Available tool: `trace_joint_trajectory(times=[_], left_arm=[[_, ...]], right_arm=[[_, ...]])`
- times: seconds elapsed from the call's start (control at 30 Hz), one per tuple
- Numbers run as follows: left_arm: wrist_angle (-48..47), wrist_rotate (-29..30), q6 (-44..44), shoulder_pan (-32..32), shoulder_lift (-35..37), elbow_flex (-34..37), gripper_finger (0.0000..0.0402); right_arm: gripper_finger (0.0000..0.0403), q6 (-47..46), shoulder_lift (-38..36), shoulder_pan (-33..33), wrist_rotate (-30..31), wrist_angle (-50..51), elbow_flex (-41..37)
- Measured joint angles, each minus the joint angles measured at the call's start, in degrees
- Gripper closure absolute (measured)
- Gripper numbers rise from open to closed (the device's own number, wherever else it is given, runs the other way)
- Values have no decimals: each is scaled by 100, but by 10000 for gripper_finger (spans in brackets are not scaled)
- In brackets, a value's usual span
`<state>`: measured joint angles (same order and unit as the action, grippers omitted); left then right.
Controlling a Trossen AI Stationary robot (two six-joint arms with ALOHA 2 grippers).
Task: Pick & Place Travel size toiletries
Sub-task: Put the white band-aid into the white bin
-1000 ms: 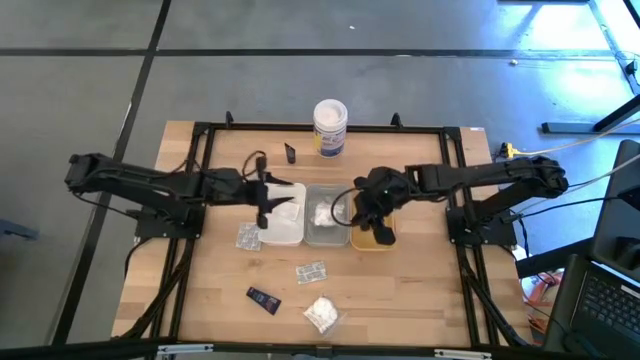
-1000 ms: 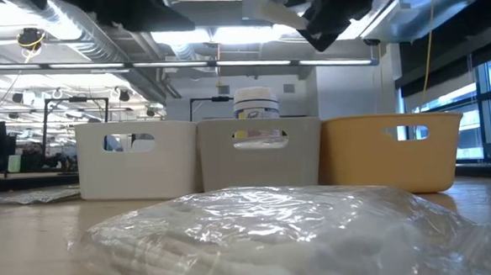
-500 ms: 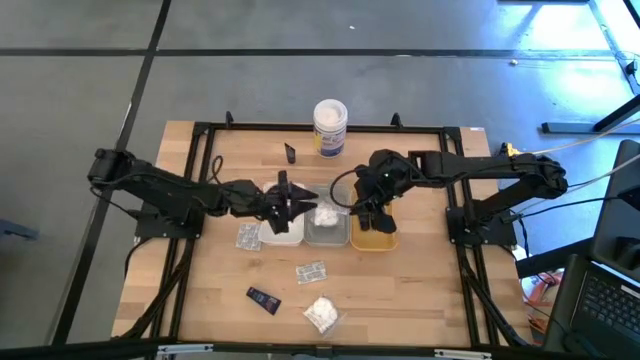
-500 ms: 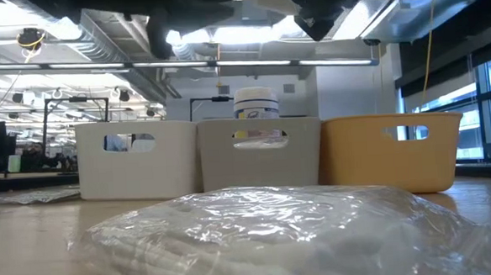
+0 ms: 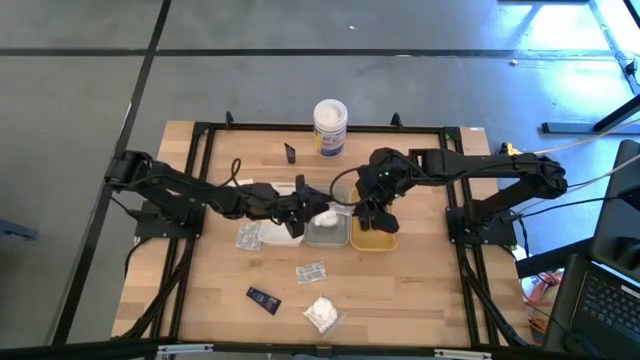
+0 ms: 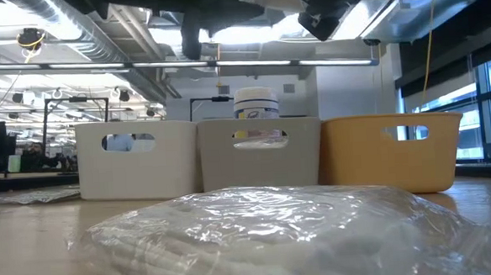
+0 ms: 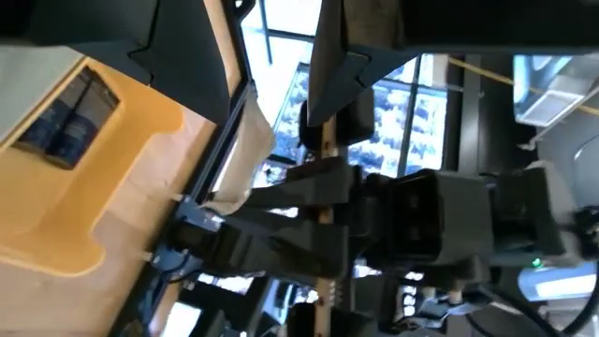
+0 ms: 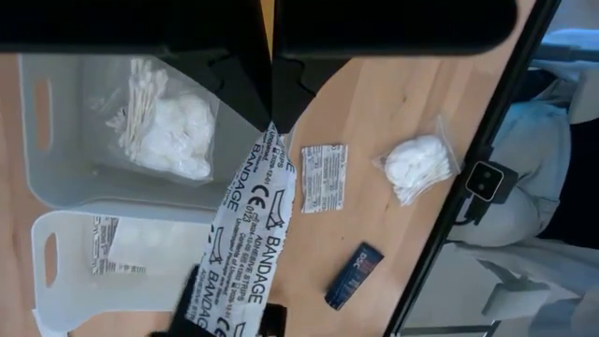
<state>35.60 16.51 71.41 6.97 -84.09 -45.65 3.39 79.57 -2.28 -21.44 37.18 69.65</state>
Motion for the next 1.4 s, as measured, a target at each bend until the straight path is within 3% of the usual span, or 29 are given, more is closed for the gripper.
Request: trace_joint_trajectory(times=[0.63, 1.17, 1.4], left_arm=[[-66, -452, -631, -64, -29, -9, 263], [-66, -623, -675, -79, -29, -9, 392], [-64, -526, -910, -79, -29, -9, 399]], right_arm=[[403, 3, 2, 0, 98, 12, 0], [403, 3, 2, 1, 106, 10, 0], [379, -174, 3, 0, 108, 5, 0]])
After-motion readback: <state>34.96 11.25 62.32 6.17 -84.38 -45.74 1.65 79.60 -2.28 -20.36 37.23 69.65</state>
